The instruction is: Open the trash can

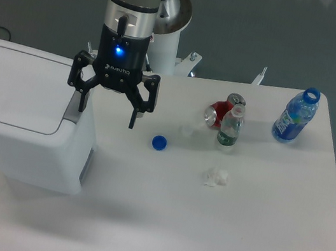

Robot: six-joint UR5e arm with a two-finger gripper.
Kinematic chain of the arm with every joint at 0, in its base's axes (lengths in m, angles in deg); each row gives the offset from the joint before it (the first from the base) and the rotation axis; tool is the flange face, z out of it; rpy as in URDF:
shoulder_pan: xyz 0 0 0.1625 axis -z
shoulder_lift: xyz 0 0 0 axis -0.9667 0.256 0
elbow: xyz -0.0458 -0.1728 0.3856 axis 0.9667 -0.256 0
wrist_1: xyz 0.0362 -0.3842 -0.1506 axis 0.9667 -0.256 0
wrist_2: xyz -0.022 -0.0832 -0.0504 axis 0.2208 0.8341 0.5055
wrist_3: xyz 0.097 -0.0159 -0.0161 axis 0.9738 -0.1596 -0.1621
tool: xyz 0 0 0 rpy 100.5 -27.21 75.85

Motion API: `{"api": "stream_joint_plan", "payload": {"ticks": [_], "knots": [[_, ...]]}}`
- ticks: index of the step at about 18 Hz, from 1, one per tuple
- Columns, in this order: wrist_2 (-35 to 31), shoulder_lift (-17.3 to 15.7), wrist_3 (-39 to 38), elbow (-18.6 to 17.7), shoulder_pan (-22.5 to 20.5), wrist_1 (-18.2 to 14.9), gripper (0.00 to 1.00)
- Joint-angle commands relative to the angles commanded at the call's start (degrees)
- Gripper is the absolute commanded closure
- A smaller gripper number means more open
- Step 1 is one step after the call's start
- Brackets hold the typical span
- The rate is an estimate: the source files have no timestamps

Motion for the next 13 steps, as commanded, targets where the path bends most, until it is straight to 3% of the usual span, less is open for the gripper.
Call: {"api": "stream_joint_plan", "payload": {"ticks": [13], "knots": [[-0.1,0.1,0.2,-0.9,0.7,0.0,0.00]]}}
